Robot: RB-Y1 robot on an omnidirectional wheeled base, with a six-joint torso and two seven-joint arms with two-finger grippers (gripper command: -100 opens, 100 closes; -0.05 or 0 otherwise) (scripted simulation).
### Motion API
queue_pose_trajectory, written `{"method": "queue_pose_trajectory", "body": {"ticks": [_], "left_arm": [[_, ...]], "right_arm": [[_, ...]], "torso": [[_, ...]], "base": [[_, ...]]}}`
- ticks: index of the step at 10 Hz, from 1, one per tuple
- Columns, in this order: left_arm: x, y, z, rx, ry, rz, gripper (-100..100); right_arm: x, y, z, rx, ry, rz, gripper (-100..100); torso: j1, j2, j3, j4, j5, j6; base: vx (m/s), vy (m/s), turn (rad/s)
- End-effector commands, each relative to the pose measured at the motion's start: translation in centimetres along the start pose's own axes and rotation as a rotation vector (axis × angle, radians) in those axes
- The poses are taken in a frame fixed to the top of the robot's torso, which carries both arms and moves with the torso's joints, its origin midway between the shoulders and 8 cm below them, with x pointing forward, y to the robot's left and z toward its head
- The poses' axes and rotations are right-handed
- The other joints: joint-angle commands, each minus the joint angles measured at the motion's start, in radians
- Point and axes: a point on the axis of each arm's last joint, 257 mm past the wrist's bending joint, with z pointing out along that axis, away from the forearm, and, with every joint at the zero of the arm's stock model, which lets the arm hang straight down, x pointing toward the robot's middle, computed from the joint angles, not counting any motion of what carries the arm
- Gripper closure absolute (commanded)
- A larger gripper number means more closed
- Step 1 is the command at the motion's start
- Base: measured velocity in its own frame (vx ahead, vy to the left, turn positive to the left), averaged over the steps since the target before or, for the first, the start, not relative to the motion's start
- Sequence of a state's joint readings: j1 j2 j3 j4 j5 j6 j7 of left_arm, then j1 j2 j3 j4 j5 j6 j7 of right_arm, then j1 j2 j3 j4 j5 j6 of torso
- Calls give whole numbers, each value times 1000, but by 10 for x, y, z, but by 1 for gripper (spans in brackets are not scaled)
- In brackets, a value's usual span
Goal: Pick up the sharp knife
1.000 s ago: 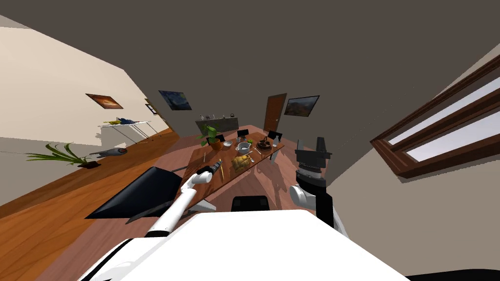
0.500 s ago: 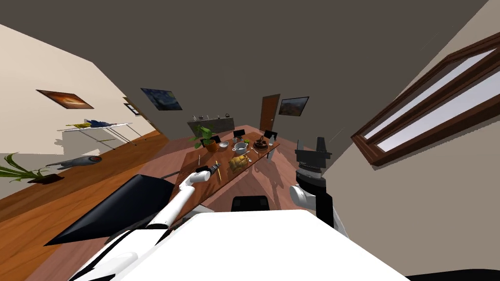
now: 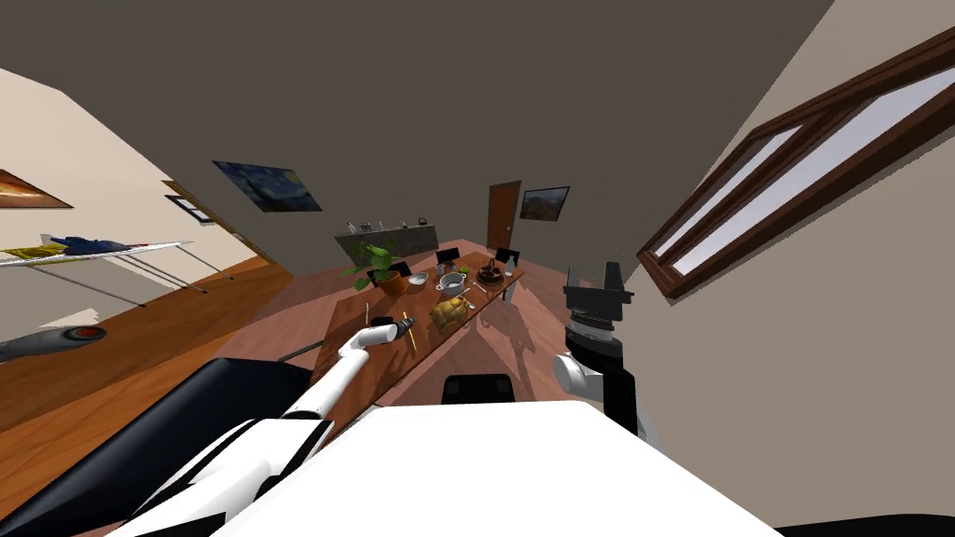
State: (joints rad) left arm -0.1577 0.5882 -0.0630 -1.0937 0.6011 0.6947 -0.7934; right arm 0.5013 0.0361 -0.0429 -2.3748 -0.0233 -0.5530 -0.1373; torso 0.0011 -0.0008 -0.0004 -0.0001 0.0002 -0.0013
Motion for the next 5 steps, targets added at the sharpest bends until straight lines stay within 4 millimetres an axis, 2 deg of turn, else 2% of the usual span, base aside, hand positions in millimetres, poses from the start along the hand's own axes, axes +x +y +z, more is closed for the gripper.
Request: {"method": "queue_pose_trajectory", "body": {"ticks": [1,4,5], "left_arm": [[3,12,-1,-37,27,5,-100],[-1,42,-2,-125,86,15,-100],[0,43,-3,-129,90,15,-100]], "right_arm": [[0,0,0,0,0,0,0],[0,0,0,0,0,0,0],[0,0,0,0,0,0,0]], "torso": [[0,0,0,0,0,0],[0,0,0,0,0,-1],[0,0,0,0,0,0]], "base": [[-14,16,-114],[-14,13,-156],[-11,14,-126]]}}
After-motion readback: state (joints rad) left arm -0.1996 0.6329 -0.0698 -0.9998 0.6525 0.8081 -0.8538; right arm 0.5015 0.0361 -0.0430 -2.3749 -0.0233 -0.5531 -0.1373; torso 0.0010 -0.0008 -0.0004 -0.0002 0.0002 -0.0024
